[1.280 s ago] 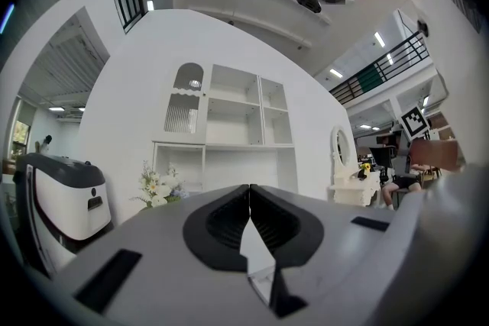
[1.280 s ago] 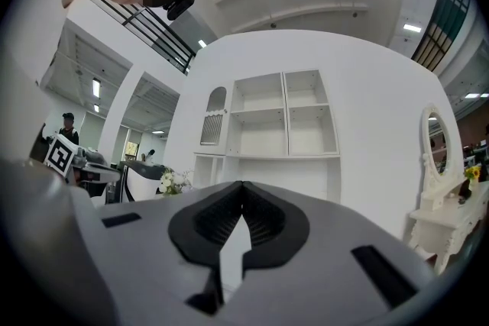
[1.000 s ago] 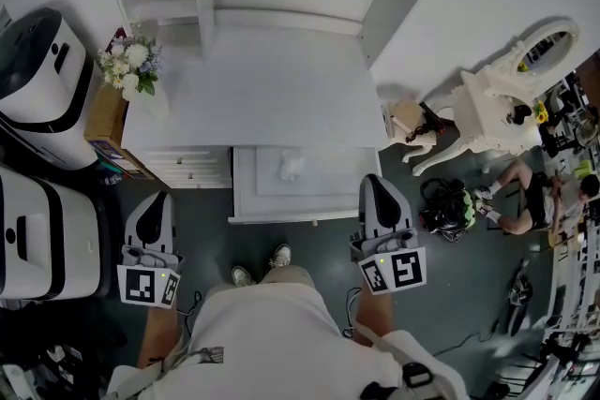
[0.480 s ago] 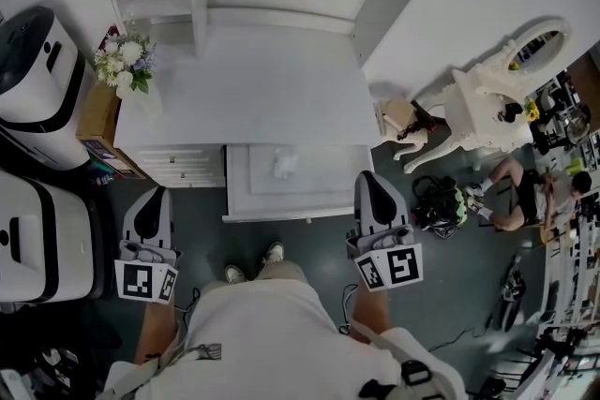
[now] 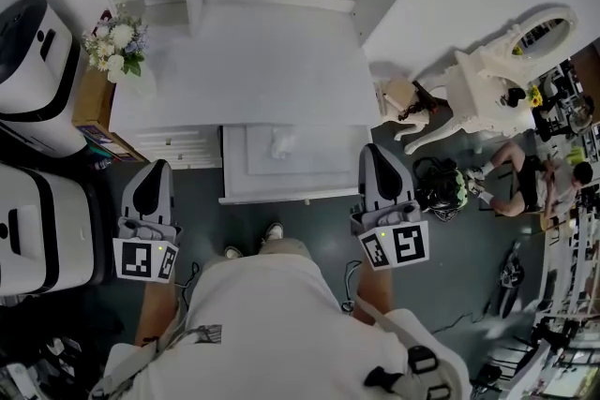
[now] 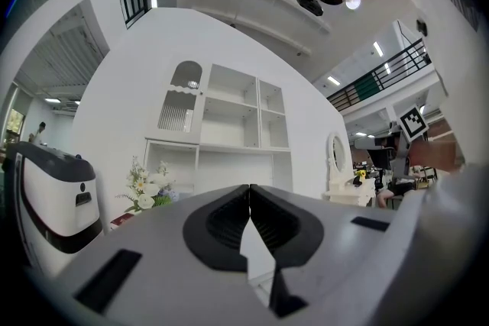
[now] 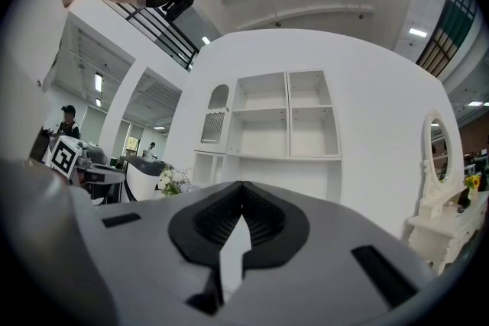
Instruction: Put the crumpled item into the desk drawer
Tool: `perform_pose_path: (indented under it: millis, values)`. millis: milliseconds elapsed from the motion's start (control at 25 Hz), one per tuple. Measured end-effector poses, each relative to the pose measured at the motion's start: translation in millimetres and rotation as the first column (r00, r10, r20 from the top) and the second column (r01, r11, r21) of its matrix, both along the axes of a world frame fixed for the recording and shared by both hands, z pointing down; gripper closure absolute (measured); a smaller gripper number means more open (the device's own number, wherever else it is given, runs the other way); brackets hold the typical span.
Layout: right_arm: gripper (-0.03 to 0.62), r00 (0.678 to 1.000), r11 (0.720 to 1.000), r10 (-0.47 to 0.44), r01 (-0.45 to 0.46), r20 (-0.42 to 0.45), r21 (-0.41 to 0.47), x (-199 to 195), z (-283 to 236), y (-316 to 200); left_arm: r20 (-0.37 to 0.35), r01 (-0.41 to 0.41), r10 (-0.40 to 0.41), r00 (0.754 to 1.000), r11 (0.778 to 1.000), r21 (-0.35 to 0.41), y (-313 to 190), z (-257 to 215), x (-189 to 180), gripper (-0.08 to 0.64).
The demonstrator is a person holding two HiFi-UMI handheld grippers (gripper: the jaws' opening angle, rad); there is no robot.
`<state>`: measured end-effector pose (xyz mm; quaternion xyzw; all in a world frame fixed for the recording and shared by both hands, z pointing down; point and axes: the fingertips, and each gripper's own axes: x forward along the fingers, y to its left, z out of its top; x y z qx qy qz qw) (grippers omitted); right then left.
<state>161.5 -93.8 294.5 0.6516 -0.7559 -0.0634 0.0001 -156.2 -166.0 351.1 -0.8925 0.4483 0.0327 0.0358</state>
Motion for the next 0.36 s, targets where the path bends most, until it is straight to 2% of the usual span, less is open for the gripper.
perform_pose_path:
  millis: [360]
  values:
    - [0.581,1.0,1.0,-0.023,0.023,0.016,-0.02,25,13,-28,0.009,0.02,-0.02,1.0,1.0,-0.003,-18,1,25,0.545]
